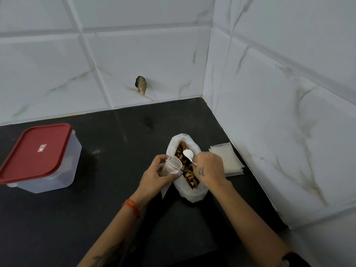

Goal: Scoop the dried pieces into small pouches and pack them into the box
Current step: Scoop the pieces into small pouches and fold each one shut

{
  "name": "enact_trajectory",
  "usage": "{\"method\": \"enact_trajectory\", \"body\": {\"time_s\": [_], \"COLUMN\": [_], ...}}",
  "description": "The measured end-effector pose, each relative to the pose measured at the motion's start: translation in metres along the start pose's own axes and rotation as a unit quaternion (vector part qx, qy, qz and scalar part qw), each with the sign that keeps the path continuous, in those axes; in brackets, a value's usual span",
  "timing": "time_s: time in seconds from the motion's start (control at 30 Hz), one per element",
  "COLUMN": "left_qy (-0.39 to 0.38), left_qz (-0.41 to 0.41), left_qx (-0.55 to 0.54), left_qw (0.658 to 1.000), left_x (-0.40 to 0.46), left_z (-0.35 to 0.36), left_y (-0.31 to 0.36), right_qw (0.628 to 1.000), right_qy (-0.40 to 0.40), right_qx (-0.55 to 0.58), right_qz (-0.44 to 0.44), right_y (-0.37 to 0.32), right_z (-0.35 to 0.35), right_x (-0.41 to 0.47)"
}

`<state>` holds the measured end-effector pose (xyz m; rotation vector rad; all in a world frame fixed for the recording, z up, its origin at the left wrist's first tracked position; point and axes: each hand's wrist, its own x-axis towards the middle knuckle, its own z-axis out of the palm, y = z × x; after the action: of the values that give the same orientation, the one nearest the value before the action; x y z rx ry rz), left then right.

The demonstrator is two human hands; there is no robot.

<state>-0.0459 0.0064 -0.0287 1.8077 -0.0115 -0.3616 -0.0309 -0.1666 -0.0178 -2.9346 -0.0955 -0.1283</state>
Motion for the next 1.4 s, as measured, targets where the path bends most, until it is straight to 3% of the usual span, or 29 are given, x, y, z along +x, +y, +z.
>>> {"method": "enact_trajectory", "body": {"time_s": [0.13, 0.27, 0.47, 0.63, 0.77, 0.97, 1.07, 1.2, 1.4], "left_qy": [0.000, 0.000, 0.000, -0.004, -0.004, -0.008, -0.005, -0.009, -0.012], "left_qz": [0.000, 0.006, 0.001, 0.005, 0.004, 0.006, 0.008, 0.004, 0.003], "left_qx": [-0.002, -0.001, -0.002, 0.000, -0.002, -0.008, -0.008, -0.006, -0.019], "left_qw": [1.000, 1.000, 1.000, 1.000, 1.000, 1.000, 1.000, 1.000, 1.000], "left_x": [0.000, -0.001, 0.001, 0.002, 0.004, 0.004, 0.004, 0.005, 0.004], "left_z": [0.002, 0.002, 0.002, 0.001, 0.001, 0.002, 0.002, 0.003, 0.002], "left_y": [0.002, 0.003, -0.001, -0.002, -0.003, -0.001, -0.002, 0.000, 0.001], "right_qw": [1.000, 0.999, 1.000, 0.998, 0.999, 0.983, 0.979, 0.933, 0.849], "right_qy": [-0.018, 0.021, -0.023, -0.004, -0.024, -0.060, -0.082, -0.155, -0.181], "right_qx": [0.003, 0.026, 0.019, 0.038, 0.021, 0.153, 0.166, 0.288, 0.450], "right_qz": [-0.015, 0.018, -0.006, 0.039, 0.017, 0.086, 0.088, 0.150, 0.209], "right_y": [0.011, 0.019, 0.003, 0.017, 0.008, 0.017, 0.019, 0.019, 0.025], "right_z": [-0.010, -0.010, -0.003, -0.014, -0.002, -0.002, -0.001, -0.003, -0.010], "right_x": [0.000, -0.001, 0.003, 0.007, -0.001, 0.008, 0.007, 0.015, 0.012]}}
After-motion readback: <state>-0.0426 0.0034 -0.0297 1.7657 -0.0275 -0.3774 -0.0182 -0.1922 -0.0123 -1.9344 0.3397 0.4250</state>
